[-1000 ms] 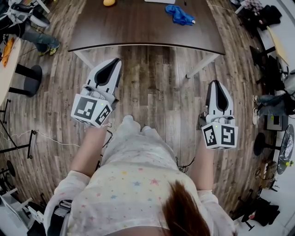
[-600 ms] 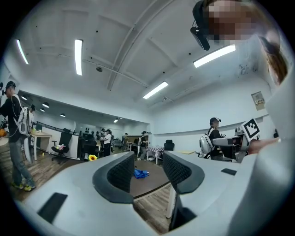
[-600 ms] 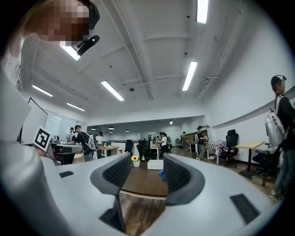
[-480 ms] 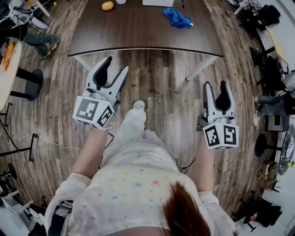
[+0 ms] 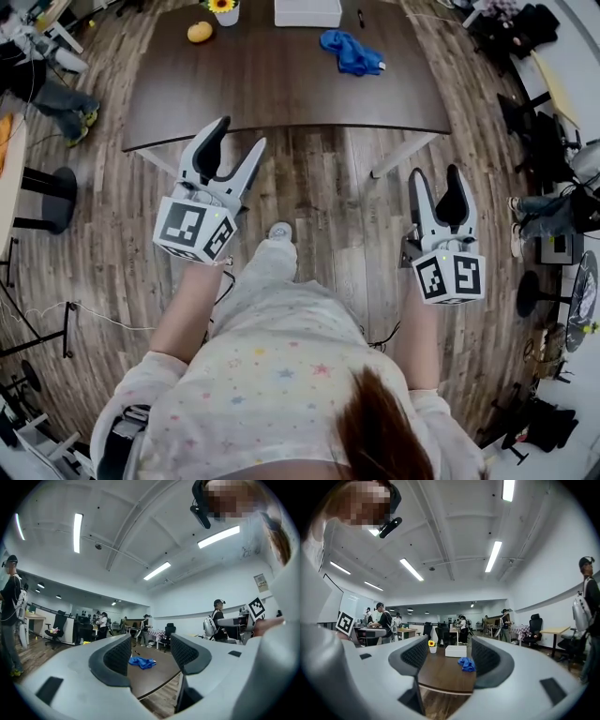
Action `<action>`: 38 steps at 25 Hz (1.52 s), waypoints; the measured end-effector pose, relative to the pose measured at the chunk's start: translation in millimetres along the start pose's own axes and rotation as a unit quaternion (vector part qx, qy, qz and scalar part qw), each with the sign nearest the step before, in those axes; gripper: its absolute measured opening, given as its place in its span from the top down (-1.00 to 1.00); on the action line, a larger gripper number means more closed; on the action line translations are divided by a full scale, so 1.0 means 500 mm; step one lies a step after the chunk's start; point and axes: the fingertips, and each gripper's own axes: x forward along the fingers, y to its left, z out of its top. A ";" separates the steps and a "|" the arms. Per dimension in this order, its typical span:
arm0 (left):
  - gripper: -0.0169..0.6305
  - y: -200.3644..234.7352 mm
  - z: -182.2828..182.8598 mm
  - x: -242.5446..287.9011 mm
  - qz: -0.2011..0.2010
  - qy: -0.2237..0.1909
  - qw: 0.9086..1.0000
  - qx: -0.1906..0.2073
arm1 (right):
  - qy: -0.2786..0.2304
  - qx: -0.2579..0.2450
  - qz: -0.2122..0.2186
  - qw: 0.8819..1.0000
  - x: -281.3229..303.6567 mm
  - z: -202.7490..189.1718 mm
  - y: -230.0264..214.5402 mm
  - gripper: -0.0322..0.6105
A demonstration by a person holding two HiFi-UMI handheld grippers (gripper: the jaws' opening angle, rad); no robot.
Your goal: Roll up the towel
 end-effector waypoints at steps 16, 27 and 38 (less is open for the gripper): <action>0.19 0.195 -0.015 0.246 -0.055 -0.002 0.998 0.011 | 0.008 0.002 -0.043 0.999 0.265 -0.023 -0.026 0.03; 0.19 0.249 -0.058 0.352 -0.036 0.010 0.999 0.000 | 0.020 0.009 -0.024 0.999 0.402 -0.057 -0.090 0.02; 0.19 0.287 -0.054 0.516 0.043 -0.005 0.999 0.016 | 0.014 0.011 0.032 0.999 0.594 -0.051 -0.243 0.02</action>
